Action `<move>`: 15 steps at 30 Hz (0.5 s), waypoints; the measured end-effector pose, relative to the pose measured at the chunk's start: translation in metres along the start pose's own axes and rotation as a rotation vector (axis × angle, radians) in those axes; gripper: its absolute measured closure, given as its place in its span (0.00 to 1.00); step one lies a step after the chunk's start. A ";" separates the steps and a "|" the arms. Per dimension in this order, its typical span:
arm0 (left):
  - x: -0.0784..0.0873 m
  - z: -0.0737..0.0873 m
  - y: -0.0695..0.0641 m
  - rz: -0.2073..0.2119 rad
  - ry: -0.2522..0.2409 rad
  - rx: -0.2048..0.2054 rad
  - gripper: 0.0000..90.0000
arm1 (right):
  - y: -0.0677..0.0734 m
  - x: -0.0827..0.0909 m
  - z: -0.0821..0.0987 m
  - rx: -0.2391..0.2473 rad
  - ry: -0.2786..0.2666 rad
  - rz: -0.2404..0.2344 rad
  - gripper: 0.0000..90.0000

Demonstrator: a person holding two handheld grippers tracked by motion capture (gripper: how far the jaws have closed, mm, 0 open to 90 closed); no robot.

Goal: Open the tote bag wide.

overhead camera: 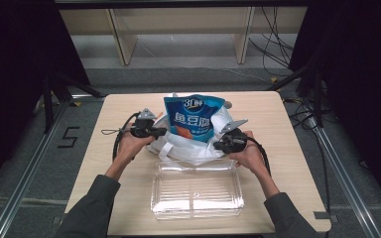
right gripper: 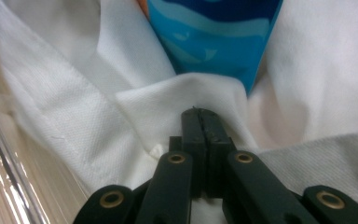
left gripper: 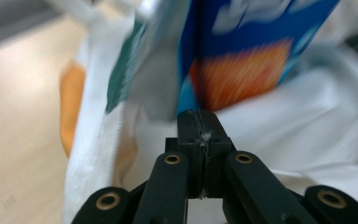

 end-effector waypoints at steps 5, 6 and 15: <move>-0.022 0.042 0.009 -0.031 0.070 0.025 0.99 | -0.003 -0.008 0.008 -0.037 -0.013 -0.019 1.00; -0.023 0.042 0.009 -0.036 0.062 0.026 0.99 | -0.001 -0.008 0.007 -0.057 -0.012 -0.034 1.00; 0.017 -0.023 0.005 -0.033 -0.128 -0.006 0.86 | -0.006 0.011 -0.015 -0.028 -0.091 -0.036 0.95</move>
Point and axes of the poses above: each handheld gripper's, and its own axes: x roughly backward along the jaws, z roughly out of its underside, y roughly to its left, the point moved 9 cm from there along -x, roughly forward along the jaws, and after that the axes turned 12 degrees about -y, right-handed, at the moved point
